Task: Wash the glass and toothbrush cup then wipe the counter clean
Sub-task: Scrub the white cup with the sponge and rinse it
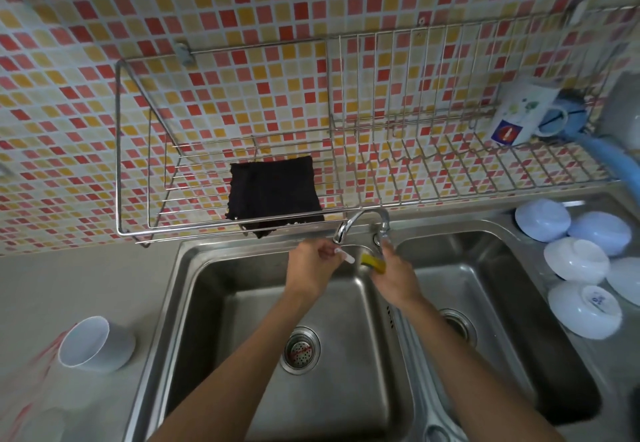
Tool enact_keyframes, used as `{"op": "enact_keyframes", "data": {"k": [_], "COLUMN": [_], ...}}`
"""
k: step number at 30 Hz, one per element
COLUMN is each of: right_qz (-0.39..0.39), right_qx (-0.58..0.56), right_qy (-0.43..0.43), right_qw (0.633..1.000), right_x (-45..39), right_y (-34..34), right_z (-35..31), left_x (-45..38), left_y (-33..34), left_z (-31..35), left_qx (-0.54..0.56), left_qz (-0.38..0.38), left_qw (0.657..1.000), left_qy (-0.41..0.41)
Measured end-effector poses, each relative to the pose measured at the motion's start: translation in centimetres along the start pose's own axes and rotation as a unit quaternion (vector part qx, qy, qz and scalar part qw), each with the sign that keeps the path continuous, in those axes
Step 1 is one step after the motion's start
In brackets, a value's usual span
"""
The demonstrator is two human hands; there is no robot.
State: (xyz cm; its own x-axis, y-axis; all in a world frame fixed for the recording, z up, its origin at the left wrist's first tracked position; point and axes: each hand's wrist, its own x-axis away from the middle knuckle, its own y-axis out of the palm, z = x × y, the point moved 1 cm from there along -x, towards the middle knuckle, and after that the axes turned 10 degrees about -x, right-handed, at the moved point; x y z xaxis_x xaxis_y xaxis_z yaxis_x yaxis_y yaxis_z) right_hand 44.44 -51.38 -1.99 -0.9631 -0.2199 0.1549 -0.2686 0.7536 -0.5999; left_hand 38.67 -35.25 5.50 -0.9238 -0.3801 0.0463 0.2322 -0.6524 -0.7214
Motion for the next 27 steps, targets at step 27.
{"op": "enact_keyframes", "data": {"k": [27], "right_qz": [0.037], "right_qx": [-0.197], "right_qy": [0.044], "right_qw": [0.979], "right_x": [2.8], "right_y": [-0.7], "right_z": [2.3], "left_x": [0.2], "left_y": [-0.2], "left_z": [0.1], "left_qx": [-0.019], "left_qz": [-0.003], "left_qw": [0.999], "left_qy": [0.048]}}
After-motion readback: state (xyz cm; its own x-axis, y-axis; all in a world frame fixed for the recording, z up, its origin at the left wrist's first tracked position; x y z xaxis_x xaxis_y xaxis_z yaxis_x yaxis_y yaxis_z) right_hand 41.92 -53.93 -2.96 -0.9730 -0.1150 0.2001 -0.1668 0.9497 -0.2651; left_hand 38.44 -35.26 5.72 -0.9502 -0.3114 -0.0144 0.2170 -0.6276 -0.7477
